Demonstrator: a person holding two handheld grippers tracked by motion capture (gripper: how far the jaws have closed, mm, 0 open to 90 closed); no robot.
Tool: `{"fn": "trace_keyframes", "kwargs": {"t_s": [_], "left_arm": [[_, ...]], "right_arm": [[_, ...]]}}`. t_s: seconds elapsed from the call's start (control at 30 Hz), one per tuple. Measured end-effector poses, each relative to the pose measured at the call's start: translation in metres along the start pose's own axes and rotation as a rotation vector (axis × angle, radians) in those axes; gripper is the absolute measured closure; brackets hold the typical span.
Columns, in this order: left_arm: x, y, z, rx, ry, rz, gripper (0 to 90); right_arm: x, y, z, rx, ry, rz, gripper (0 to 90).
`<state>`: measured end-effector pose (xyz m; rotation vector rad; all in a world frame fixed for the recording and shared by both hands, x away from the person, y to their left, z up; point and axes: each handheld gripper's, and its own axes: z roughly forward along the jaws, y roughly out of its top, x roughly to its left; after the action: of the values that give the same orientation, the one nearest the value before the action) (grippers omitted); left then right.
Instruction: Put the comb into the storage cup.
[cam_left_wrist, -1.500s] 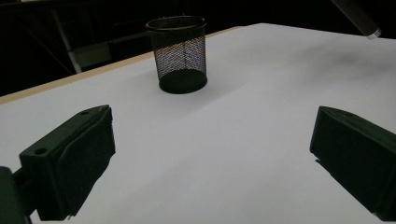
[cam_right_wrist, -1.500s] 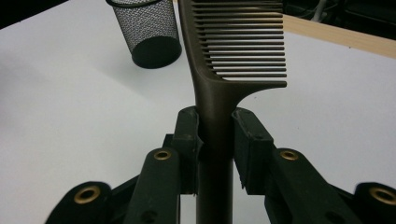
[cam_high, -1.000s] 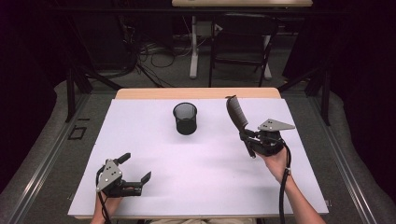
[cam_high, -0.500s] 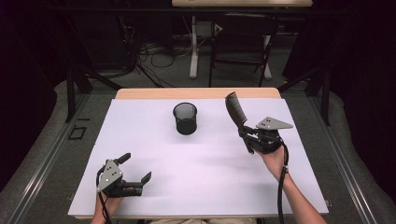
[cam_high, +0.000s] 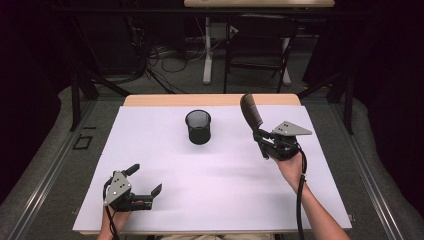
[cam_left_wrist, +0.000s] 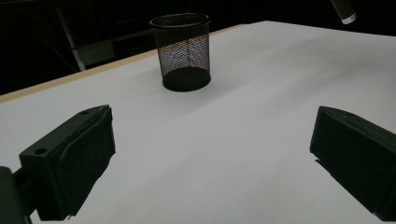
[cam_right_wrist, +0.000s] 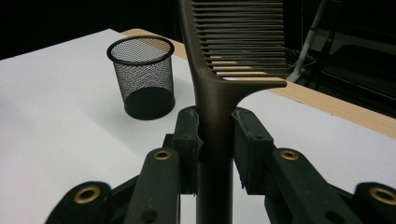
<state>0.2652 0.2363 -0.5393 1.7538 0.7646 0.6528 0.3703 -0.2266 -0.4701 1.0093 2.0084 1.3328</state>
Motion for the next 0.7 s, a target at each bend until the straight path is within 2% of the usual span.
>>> {"fn": "trace_keyframes", "kwargs": {"t_s": [0.37, 0.7], "left_arm": [[0.0, 0.0, 0.0, -0.002, 0.0, -0.002, 0.2], [0.001, 0.0, -0.001, -0.006, 0.002, -0.001, 0.2]], "right_arm": [[0.006, 0.012, 0.006, -0.034, -0.001, -0.02, 72.8], [0.011, 0.02, 0.014, -0.039, 0.006, -0.034, 72.8]]}}
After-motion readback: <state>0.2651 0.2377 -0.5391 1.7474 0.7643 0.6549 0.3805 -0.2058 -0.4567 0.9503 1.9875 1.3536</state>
